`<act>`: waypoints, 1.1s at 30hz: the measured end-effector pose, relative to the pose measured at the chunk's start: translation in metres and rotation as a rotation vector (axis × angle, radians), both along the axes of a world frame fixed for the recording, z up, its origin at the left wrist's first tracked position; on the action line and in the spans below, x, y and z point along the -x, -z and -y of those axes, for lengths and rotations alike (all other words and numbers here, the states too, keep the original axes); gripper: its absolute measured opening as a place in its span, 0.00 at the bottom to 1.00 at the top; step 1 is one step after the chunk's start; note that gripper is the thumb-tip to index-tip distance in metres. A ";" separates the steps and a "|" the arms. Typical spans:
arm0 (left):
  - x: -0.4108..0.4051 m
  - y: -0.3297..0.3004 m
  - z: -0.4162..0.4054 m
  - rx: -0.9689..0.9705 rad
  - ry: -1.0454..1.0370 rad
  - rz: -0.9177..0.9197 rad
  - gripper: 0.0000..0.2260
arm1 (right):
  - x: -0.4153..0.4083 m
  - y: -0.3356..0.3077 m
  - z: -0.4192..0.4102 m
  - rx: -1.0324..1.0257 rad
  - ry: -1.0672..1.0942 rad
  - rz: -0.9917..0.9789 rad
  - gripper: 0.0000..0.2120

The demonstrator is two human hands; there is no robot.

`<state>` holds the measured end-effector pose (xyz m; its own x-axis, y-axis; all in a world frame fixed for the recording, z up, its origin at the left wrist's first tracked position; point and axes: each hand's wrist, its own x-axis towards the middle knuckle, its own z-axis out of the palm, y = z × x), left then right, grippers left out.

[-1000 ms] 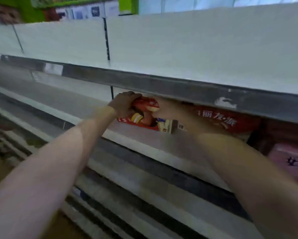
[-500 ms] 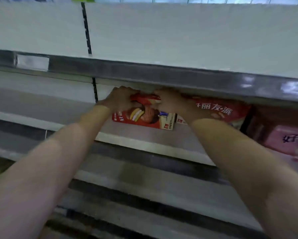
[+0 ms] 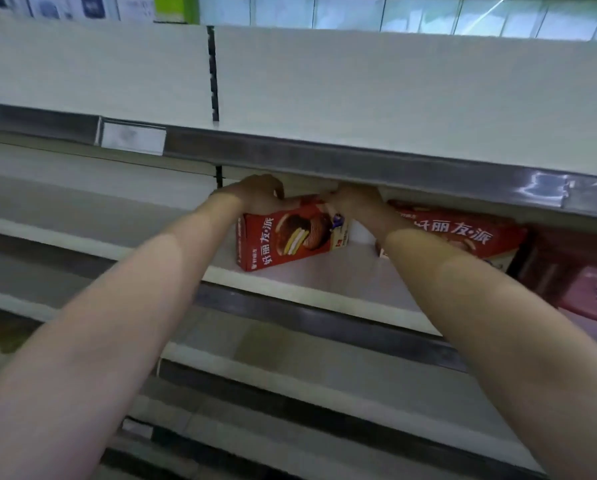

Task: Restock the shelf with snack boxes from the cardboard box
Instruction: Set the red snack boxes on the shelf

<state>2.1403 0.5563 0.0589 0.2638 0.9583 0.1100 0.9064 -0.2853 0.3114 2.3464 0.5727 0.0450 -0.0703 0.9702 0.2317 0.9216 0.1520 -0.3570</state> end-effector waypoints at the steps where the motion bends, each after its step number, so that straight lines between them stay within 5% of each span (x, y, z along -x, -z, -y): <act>1: 0.002 0.001 0.001 0.018 -0.007 0.012 0.29 | 0.004 -0.001 -0.001 0.021 -0.003 -0.049 0.16; 10: 0.010 -0.002 0.006 0.135 -0.028 0.116 0.31 | 0.027 -0.004 0.017 0.162 -0.099 -0.283 0.19; 12: 0.010 0.000 0.008 0.225 0.012 0.216 0.27 | 0.029 -0.005 0.019 0.170 -0.137 -0.285 0.10; 15: 0.007 0.007 0.010 0.274 0.020 0.361 0.17 | 0.034 -0.004 0.017 0.190 -0.146 -0.265 0.11; 17: 0.008 0.013 0.006 0.225 0.004 0.323 0.09 | 0.036 -0.005 0.018 0.210 -0.125 -0.229 0.12; 21: 0.020 0.024 -0.009 0.059 0.009 0.195 0.10 | 0.038 -0.012 0.028 0.269 -0.119 -0.218 0.20; 25: 0.023 0.032 -0.015 -0.113 0.097 0.093 0.23 | 0.052 -0.016 0.036 0.334 -0.151 -0.084 0.33; 29: 0.019 0.035 -0.021 -0.153 0.150 0.049 0.31 | 0.055 -0.017 0.037 0.319 -0.169 -0.083 0.24; 33: 0.018 0.035 -0.023 -0.287 0.147 -0.173 0.27 | 0.044 -0.021 0.040 0.337 -0.204 -0.053 0.20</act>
<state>2.1225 0.5794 0.0240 0.4347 0.8453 0.3106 0.8814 -0.4701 0.0458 2.3022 0.5323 0.0660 -0.2658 0.9599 -0.0893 0.8637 0.1959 -0.4643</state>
